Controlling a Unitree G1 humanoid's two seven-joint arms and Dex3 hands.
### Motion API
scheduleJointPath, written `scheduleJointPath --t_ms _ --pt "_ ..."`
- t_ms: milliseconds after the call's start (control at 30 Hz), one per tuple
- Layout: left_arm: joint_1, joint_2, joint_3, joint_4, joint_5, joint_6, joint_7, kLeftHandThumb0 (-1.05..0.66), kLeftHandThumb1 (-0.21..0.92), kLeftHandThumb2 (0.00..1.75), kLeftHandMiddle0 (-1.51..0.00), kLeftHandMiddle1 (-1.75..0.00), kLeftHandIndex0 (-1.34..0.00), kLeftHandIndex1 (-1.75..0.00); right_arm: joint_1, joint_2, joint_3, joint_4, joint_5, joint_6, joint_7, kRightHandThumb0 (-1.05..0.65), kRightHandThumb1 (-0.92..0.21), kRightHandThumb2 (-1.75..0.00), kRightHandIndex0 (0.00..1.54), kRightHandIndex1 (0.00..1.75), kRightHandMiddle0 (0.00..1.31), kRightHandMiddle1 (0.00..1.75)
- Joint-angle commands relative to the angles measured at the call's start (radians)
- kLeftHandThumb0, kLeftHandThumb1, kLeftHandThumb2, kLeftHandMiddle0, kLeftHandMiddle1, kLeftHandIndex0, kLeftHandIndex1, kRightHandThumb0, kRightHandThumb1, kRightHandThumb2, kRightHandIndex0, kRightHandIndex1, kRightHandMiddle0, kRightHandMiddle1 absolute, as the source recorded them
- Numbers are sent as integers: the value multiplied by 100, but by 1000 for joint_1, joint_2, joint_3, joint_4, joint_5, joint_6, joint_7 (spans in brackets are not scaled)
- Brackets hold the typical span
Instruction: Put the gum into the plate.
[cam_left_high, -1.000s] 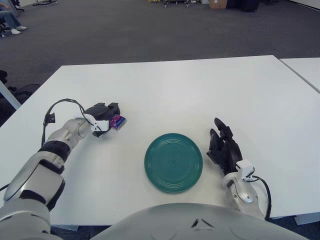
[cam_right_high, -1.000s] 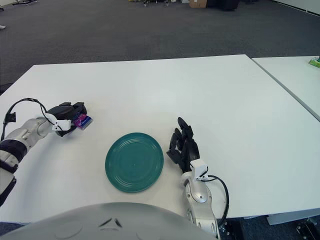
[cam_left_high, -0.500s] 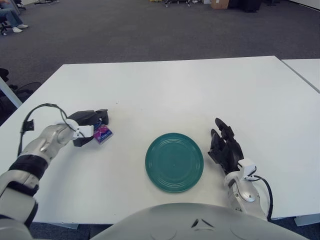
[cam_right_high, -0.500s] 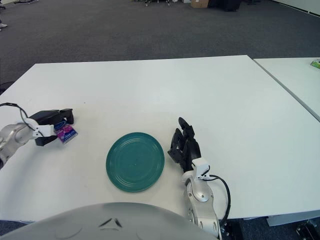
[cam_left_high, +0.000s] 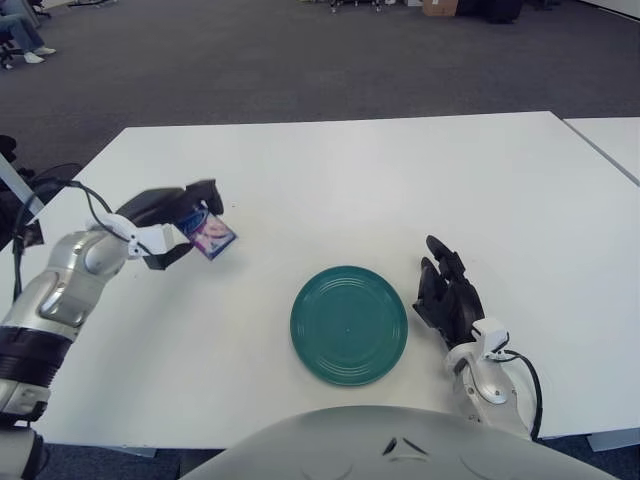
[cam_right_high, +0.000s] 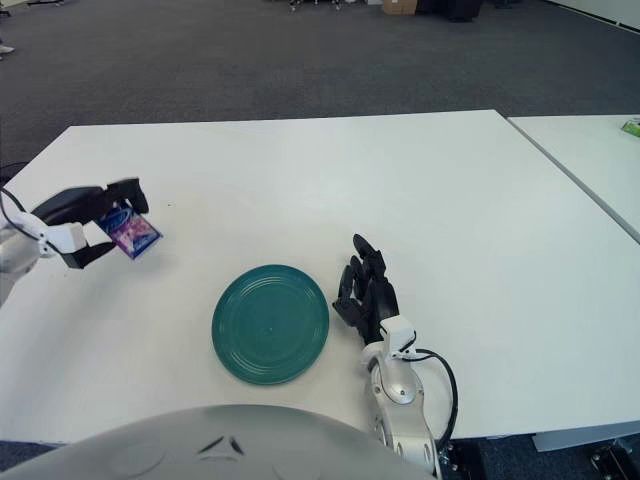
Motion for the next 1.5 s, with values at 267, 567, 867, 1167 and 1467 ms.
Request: scheduleJointPath --t_ms 267,567,867,1167,1467 --pt "34 -27 110 -232 -25 138 -62 0 14 151 -73 -170 -53 -175 17 -10 -2 34 11 22 4 -64 -92 -98 15 0 0 42" --pt "-19 -60 88 -288 -17 170 -89 0 13 152 -73 -171 -54 -175 7 -7 -6 43 24 35 13 -63 -92 -98 13 0 0 41" --pt "-75 -136 -12 -378 38 172 -98 0 10 157 -75 -174 -57 -175 14 -11 -3 62 22 -8 19 -62 -92 -98 13 0 0 42" --pt "-100 -259 -135 -486 115 217 -113 0 3 165 -80 -175 -62 -175 22 -8 4 68 15 -17 16 -62 -92 -100 13 0 0 42" --pt "-92 -349 -273 -523 236 278 -142 0 1 167 -81 -175 -63 -175 33 -5 14 66 9 -27 10 -62 -92 -100 12 0 0 40"
